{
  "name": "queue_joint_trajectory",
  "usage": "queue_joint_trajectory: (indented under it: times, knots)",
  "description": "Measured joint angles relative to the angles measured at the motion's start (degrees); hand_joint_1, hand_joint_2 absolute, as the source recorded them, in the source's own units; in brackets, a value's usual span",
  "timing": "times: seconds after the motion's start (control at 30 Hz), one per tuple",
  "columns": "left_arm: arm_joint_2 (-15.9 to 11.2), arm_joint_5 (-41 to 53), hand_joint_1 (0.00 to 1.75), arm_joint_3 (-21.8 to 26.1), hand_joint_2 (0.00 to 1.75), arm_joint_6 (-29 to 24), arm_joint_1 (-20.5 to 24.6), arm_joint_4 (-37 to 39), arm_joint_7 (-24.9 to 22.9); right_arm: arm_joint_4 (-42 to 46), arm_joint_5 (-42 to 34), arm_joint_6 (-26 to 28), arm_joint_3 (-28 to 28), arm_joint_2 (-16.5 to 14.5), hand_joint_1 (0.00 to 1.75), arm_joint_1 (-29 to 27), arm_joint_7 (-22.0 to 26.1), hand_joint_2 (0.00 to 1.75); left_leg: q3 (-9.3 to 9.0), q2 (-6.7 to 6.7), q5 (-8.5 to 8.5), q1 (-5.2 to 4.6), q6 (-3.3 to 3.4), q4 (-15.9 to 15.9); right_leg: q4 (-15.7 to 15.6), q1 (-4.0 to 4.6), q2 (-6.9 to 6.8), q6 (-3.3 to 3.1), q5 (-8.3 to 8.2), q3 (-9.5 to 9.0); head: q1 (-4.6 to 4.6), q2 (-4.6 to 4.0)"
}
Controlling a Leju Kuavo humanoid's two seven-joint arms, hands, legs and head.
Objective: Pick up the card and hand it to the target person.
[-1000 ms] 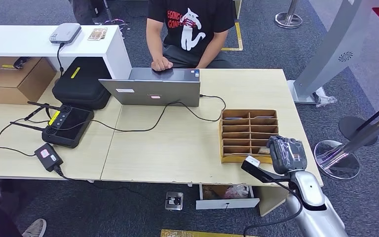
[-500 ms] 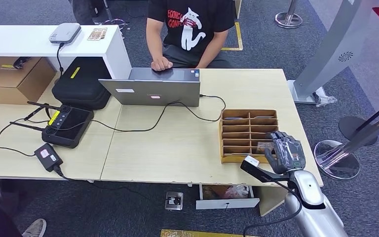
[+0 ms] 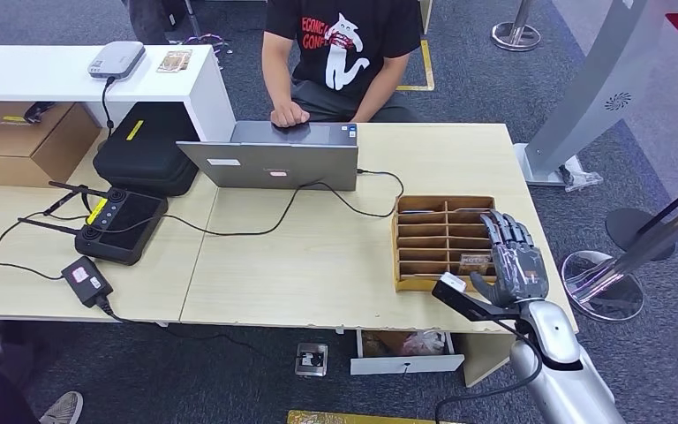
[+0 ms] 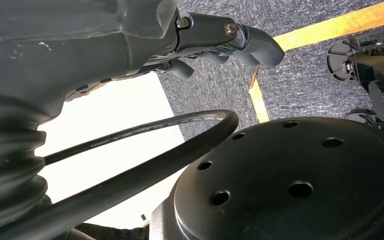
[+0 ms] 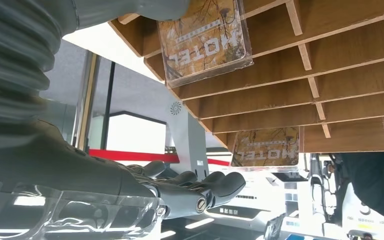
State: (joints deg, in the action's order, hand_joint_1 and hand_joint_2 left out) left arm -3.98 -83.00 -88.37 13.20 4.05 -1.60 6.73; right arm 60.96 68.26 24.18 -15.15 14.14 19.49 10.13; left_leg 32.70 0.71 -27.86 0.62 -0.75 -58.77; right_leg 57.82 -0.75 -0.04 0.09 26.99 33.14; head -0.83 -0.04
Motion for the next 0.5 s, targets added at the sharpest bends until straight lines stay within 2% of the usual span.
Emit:
queue_joint_trajectory:
  times: [0.5]
  knots:
    - [0.0,0.0,0.0,0.0,1.75,0.0,0.0,0.0,-0.2,-1.8,0.0,0.5,-1.3,0.0,0.16,1.2,0.2,1.75,-0.04,-0.01,0.0,0.0,0.0,0.0,0.0,0.0,0.01,0.0,-0.01,-0.01,0.0,0.0]
